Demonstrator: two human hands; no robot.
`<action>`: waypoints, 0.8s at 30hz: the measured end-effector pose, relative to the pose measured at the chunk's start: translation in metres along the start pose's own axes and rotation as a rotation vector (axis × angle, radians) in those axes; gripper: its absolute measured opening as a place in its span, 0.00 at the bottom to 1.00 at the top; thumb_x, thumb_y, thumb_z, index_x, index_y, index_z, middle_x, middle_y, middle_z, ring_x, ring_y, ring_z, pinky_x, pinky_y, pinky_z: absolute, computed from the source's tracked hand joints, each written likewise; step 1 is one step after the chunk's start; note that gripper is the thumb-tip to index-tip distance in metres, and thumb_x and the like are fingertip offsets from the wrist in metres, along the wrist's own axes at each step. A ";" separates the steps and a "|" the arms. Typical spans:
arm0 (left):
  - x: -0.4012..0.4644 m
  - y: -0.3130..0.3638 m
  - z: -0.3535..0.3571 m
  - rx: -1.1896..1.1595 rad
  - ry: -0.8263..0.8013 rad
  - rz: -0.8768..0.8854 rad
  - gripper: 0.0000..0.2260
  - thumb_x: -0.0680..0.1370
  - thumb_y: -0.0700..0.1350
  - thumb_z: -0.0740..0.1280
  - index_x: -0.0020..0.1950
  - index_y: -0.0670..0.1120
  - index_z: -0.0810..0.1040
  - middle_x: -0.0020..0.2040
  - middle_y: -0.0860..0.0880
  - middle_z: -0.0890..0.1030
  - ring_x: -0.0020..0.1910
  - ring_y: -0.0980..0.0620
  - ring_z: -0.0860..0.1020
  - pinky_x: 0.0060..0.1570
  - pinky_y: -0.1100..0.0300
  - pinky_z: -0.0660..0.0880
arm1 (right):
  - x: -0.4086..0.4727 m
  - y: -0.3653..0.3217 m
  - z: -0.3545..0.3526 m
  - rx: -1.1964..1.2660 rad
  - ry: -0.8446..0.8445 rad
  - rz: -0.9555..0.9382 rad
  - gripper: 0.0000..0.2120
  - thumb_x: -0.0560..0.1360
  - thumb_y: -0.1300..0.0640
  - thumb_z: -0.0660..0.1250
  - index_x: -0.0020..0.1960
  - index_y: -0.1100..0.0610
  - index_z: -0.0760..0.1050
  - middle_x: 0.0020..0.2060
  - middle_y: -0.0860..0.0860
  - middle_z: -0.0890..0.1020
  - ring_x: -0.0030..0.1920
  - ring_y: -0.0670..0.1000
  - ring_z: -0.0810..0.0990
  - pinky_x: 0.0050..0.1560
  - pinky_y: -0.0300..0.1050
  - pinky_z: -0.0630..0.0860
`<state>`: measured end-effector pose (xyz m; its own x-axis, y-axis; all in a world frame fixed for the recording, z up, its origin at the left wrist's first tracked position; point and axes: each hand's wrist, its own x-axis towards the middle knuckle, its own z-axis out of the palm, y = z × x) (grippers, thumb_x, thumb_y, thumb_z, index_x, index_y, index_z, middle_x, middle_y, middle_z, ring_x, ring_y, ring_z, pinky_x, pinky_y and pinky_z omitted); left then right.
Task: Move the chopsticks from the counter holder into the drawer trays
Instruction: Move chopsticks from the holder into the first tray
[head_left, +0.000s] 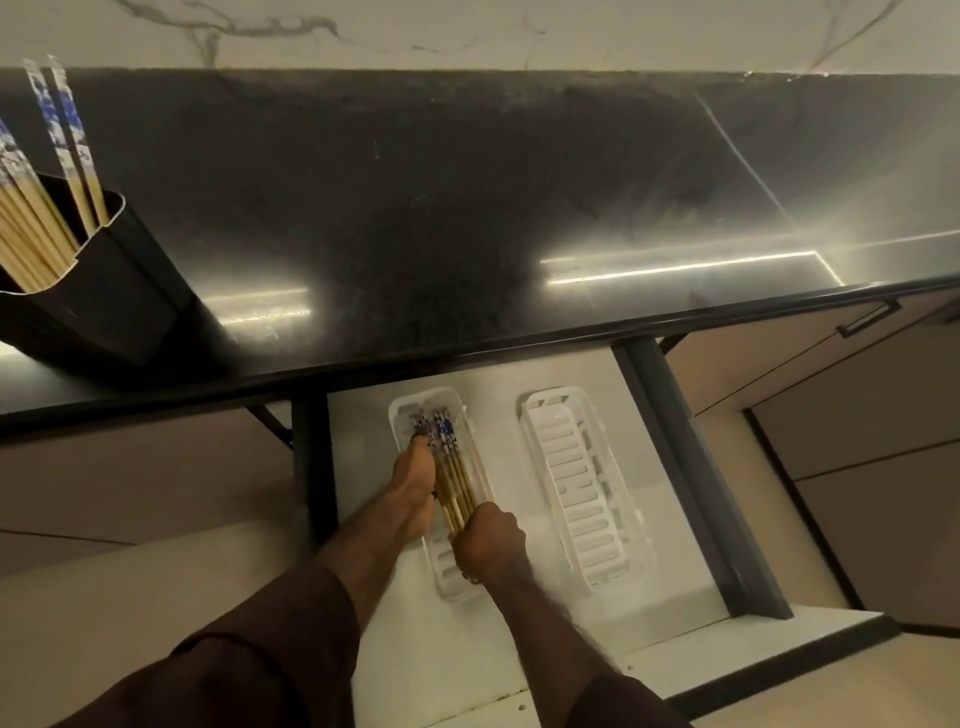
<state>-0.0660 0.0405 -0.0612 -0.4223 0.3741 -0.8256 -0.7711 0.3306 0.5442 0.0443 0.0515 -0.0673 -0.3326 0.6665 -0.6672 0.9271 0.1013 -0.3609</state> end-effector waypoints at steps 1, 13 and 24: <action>0.000 -0.001 0.000 -0.014 -0.001 -0.005 0.22 0.84 0.56 0.51 0.50 0.43 0.79 0.49 0.41 0.81 0.46 0.45 0.79 0.52 0.51 0.77 | 0.000 0.001 0.003 -0.026 0.018 -0.001 0.14 0.74 0.52 0.67 0.56 0.60 0.76 0.51 0.57 0.82 0.52 0.58 0.82 0.52 0.48 0.80; 0.003 -0.008 0.001 -0.070 -0.018 -0.039 0.22 0.84 0.58 0.49 0.48 0.47 0.78 0.45 0.44 0.82 0.43 0.47 0.80 0.40 0.53 0.76 | 0.002 0.004 0.023 -0.109 0.150 -0.086 0.11 0.77 0.55 0.65 0.57 0.57 0.78 0.49 0.51 0.83 0.47 0.51 0.83 0.49 0.43 0.80; 0.004 -0.008 -0.001 -0.083 -0.046 -0.046 0.23 0.83 0.59 0.50 0.49 0.46 0.78 0.45 0.44 0.82 0.43 0.48 0.81 0.37 0.55 0.77 | 0.000 -0.002 0.023 -0.136 0.188 -0.167 0.11 0.82 0.51 0.58 0.59 0.55 0.72 0.46 0.50 0.81 0.43 0.49 0.82 0.46 0.43 0.81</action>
<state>-0.0618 0.0380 -0.0691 -0.3645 0.4002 -0.8408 -0.8270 0.2759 0.4899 0.0387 0.0346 -0.0818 -0.4569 0.7561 -0.4685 0.8809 0.3114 -0.3566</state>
